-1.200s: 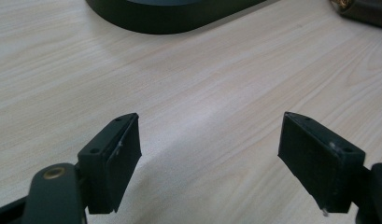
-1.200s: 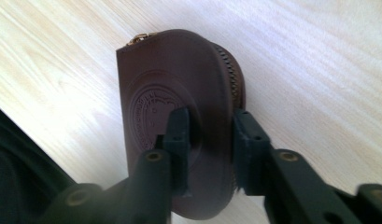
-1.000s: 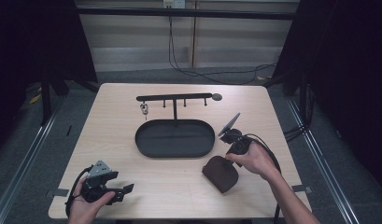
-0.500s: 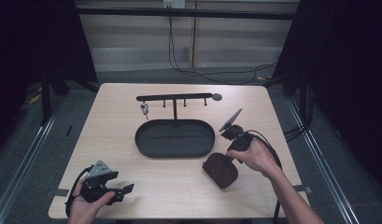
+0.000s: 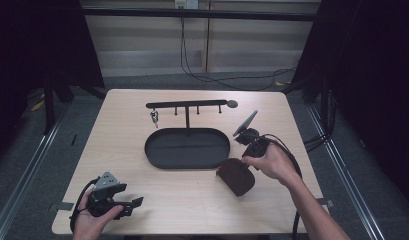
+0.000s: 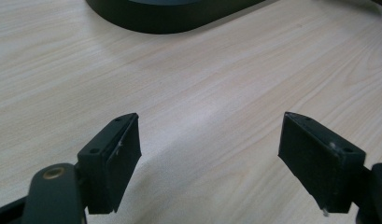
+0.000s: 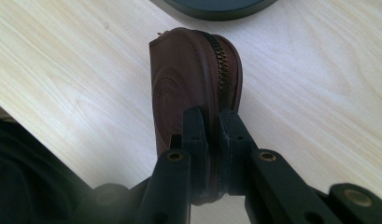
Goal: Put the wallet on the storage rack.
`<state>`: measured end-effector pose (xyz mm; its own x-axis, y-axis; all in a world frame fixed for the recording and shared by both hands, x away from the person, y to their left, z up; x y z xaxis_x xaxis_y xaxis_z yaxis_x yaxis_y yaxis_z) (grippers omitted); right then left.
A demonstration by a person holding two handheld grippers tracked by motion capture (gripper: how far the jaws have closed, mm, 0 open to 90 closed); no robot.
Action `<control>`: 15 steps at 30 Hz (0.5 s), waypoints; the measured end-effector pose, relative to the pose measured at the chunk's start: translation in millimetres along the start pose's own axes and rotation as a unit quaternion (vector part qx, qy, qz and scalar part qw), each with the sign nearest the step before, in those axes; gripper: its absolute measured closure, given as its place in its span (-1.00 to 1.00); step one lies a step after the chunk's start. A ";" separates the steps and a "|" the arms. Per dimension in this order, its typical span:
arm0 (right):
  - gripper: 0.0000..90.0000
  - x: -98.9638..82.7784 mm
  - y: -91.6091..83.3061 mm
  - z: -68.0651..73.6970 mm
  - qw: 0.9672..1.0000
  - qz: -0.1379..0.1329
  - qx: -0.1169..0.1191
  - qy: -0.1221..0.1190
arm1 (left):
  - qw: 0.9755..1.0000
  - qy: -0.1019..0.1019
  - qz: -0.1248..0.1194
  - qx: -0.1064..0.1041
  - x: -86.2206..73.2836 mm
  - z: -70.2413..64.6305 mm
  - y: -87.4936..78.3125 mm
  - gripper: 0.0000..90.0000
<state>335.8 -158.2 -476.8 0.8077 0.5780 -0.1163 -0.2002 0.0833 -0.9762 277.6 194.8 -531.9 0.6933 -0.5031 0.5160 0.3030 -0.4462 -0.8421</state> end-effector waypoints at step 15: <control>0.84 -3.4 -22.5 -6.8 1.000 0.005 -0.013 0.008 | 1.000 0.011 0.000 -0.002 0.4 -2.0 -0.6 -0.55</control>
<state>341.4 -167.5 -455.7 0.8151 0.5649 -0.1284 -0.1938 0.0570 -0.9794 276.4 193.3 -530.9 0.6792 -0.5193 0.5188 0.3000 -0.4487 -0.8418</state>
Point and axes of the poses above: each handheld gripper's, and its own axes: y roughly forward along the jaws, x roughly out of its top, z roughly to its left, the point moved 9 cm from there along y, roughly forward along the jaws, and after that the axes turned 14 degrees about z, right-handed, at the moved point
